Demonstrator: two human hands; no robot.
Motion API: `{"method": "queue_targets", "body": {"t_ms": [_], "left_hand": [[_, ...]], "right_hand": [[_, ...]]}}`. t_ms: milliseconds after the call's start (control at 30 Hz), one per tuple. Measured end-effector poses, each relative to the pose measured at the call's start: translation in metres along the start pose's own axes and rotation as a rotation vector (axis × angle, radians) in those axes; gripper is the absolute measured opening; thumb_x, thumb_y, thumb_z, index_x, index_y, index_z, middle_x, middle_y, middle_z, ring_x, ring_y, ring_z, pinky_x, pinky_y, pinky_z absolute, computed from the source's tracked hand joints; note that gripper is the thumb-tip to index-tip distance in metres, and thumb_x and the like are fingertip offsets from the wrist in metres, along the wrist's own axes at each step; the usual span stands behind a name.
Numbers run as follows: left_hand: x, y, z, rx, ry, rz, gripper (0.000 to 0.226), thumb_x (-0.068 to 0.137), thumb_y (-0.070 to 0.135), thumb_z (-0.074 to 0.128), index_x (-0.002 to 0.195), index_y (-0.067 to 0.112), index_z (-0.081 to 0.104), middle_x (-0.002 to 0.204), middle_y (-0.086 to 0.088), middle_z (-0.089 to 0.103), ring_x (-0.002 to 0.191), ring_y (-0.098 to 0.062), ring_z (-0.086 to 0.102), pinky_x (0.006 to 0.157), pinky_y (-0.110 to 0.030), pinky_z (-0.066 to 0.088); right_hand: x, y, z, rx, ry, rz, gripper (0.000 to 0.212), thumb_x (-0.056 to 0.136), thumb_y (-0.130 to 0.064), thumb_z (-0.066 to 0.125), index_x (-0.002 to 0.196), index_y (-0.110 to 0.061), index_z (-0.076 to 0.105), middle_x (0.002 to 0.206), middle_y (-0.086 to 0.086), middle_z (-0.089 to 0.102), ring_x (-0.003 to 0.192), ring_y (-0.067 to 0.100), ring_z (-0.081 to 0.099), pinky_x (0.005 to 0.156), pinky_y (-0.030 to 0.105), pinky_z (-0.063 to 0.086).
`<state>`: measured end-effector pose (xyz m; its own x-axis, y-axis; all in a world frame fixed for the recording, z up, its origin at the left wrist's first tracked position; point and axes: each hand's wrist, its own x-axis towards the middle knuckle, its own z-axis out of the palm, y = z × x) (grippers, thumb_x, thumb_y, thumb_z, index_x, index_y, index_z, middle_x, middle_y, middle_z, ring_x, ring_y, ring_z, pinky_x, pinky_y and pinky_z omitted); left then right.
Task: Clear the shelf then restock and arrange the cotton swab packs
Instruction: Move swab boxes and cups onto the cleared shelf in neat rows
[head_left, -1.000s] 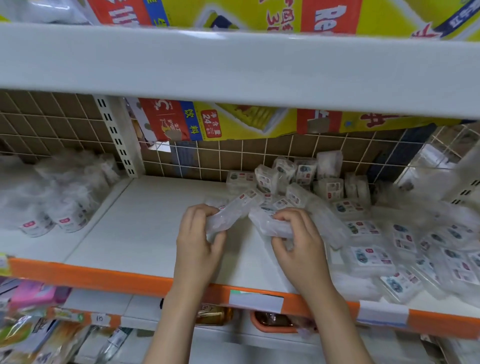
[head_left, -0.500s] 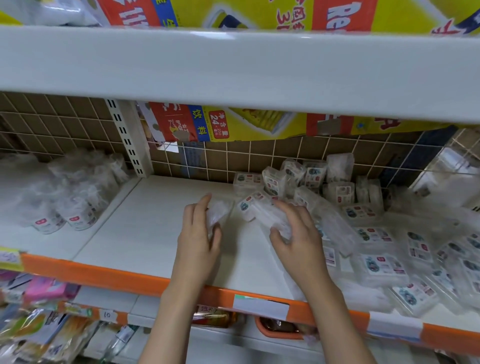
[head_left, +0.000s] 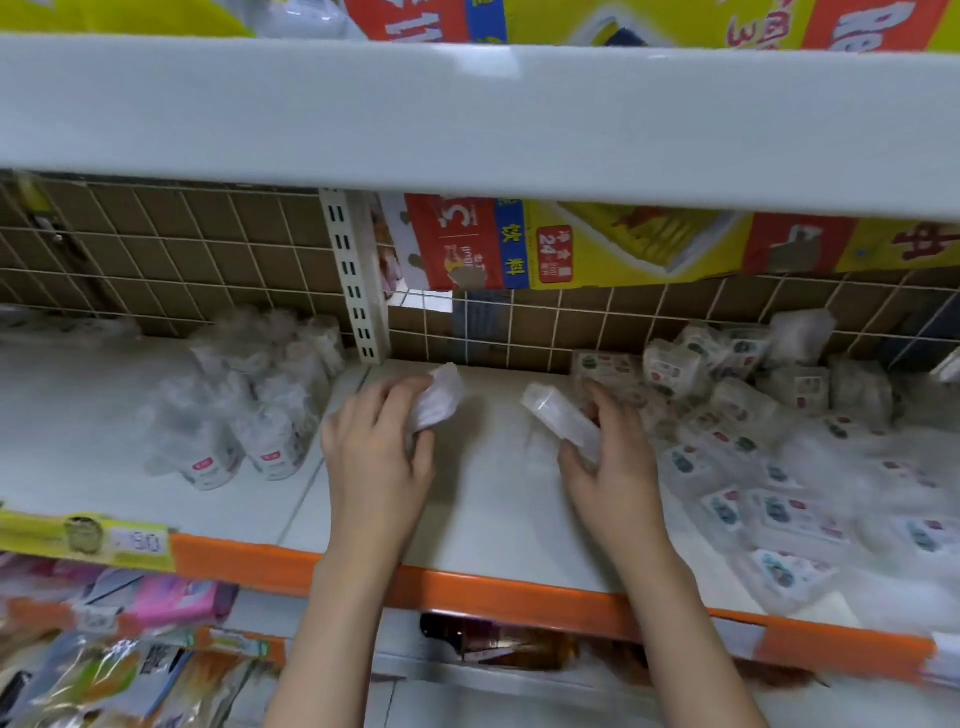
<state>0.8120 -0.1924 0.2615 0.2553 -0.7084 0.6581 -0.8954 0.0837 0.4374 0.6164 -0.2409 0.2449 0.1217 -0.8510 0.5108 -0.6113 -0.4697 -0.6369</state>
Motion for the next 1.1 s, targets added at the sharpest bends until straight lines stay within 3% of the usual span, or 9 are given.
{"method": "queue_targets", "body": {"t_ms": [133,333,433,533,733,833,967,1033,1100], "left_hand": [[0.02,-0.061,-0.039,0.036,0.032,-0.004,0.042,0.072,0.022,0.05,0.111,0.018,0.063,0.11,-0.003,0.065,0.095,-0.028,0.051,0.074,-0.034,0.029],[0.034,-0.105,-0.061,-0.061,0.006,-0.052,0.044,0.076,0.03,0.044,0.114,0.016,0.061,0.109,-0.007,0.067,0.091,-0.032,0.049,0.078,-0.034,0.031],[0.031,-0.113,-0.058,-0.141,-0.034,-0.078,0.043,0.08,0.032,0.045,0.119,0.017,0.055,0.107,-0.013,0.065,0.092,-0.037,0.05,0.081,-0.04,0.041],[0.028,-0.113,-0.056,-0.191,-0.056,-0.166,0.042,0.084,0.03,0.048,0.125,0.02,0.05,0.1,-0.019,0.06,0.094,-0.035,0.048,0.075,-0.028,0.033],[0.032,-0.112,-0.066,-0.205,-0.037,-0.107,0.038,0.087,0.009,0.057,0.124,0.011,0.052,0.106,-0.014,0.064,0.089,-0.032,0.057,0.067,-0.018,0.029],[0.035,-0.119,-0.07,-0.19,-0.035,-0.078,0.036,0.086,0.003,0.06,0.12,0.008,0.054,0.103,-0.013,0.064,0.087,-0.029,0.058,0.067,-0.016,0.029],[0.036,-0.136,-0.079,-0.18,-0.021,-0.092,0.034,0.09,0.016,0.058,0.123,0.014,0.051,0.092,-0.013,0.066,0.069,-0.029,0.057,0.058,-0.02,0.026],[0.037,-0.156,-0.087,-0.145,-0.011,-0.067,0.035,0.088,0.025,0.054,0.122,0.022,0.047,0.094,-0.013,0.066,0.076,-0.031,0.058,0.06,-0.024,0.029],[0.042,-0.18,-0.096,-0.088,-0.006,-0.037,0.037,0.086,0.031,0.049,0.122,0.022,0.048,0.099,-0.014,0.064,0.089,-0.028,0.052,0.072,-0.031,0.036]], "right_hand": [[-0.004,-0.048,0.046,0.005,-0.032,-0.035,0.042,0.077,0.0,0.061,0.118,-0.011,0.061,0.107,0.007,0.051,0.09,0.0,0.039,0.083,-0.007,0.021],[-0.002,-0.088,0.085,0.03,-0.039,-0.034,0.032,0.076,-0.011,0.058,0.109,-0.01,0.059,0.1,-0.002,0.054,0.087,-0.002,0.041,0.08,-0.002,0.029],[-0.002,-0.093,0.088,0.058,-0.043,0.045,0.03,0.081,-0.009,0.064,0.108,-0.014,0.054,0.096,-0.004,0.054,0.083,0.008,0.048,0.069,0.01,0.036],[-0.002,-0.09,0.089,0.085,-0.058,0.071,0.032,0.08,-0.01,0.065,0.101,-0.024,0.045,0.095,0.0,0.056,0.083,0.016,0.052,0.067,0.024,0.035],[0.0,-0.085,0.097,0.07,-0.104,0.056,0.032,0.081,-0.005,0.062,0.11,-0.011,0.049,0.098,0.0,0.051,0.088,0.018,0.05,0.07,0.023,0.032],[0.004,-0.088,0.102,0.078,-0.121,0.063,0.035,0.082,-0.007,0.061,0.114,-0.012,0.048,0.102,0.0,0.053,0.09,0.017,0.051,0.071,0.022,0.034],[0.009,-0.095,0.113,0.049,-0.117,0.031,0.038,0.082,-0.009,0.059,0.118,-0.015,0.05,0.104,0.002,0.056,0.092,0.016,0.052,0.071,0.021,0.036],[0.012,-0.103,0.123,0.03,-0.117,0.017,0.038,0.083,-0.012,0.059,0.12,-0.016,0.051,0.105,0.002,0.057,0.091,0.014,0.051,0.07,0.017,0.036],[0.015,-0.116,0.136,0.023,-0.102,-0.001,0.038,0.081,-0.019,0.055,0.119,-0.016,0.053,0.103,0.002,0.059,0.089,0.013,0.052,0.07,0.017,0.036]]}}
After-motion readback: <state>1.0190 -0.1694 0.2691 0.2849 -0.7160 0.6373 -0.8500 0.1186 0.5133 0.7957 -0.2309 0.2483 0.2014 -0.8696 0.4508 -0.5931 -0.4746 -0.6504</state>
